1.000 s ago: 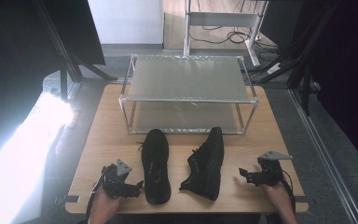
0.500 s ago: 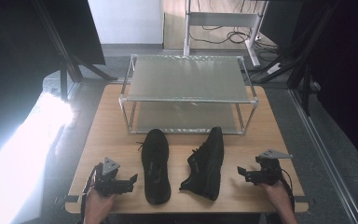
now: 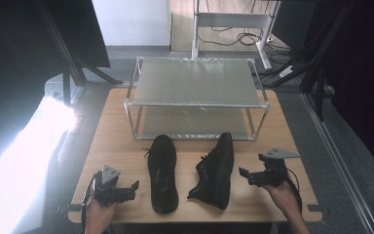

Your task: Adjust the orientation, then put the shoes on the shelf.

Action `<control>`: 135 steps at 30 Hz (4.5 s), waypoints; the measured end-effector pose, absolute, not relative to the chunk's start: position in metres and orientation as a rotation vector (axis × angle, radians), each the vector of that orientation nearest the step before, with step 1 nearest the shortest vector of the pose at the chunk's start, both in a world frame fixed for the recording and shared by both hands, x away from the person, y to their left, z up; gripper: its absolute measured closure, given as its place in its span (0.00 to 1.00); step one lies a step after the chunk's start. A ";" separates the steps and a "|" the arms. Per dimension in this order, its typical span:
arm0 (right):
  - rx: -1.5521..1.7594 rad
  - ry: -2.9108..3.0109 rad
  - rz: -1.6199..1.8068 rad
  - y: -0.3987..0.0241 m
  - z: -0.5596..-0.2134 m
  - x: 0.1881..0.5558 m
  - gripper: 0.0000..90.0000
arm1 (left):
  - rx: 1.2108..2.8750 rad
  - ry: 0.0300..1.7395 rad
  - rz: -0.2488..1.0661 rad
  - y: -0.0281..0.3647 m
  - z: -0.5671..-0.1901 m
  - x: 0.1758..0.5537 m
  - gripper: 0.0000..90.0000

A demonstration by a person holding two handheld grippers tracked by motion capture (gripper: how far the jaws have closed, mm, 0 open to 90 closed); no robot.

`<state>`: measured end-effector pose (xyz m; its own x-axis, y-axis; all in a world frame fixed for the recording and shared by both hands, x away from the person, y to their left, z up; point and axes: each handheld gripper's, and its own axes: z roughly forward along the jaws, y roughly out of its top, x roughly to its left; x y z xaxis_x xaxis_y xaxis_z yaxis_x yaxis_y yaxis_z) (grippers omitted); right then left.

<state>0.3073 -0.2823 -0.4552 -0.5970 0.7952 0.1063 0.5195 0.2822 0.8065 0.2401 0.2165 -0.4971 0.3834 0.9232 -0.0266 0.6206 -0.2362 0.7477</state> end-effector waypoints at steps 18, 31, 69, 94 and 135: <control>1.120 2.272 1.126 -0.228 -0.448 0.327 0.02 | 1.981 1.358 0.561 0.217 -0.501 0.241 0.00; 1.195 2.230 1.174 -0.248 -0.449 0.318 0.05 | 1.986 1.364 0.565 0.217 -0.501 0.241 0.00; 1.434 2.104 1.026 -0.325 -0.468 0.302 0.17 | 2.010 1.359 0.575 0.214 -0.501 0.242 0.00; 1.463 2.115 1.114 -0.343 -0.489 0.309 0.12 | 2.030 1.376 0.552 0.212 -0.499 0.243 0.00; 1.540 2.126 1.522 -0.316 -0.479 0.298 0.15 | 1.771 1.328 0.293 0.158 -0.472 0.271 0.06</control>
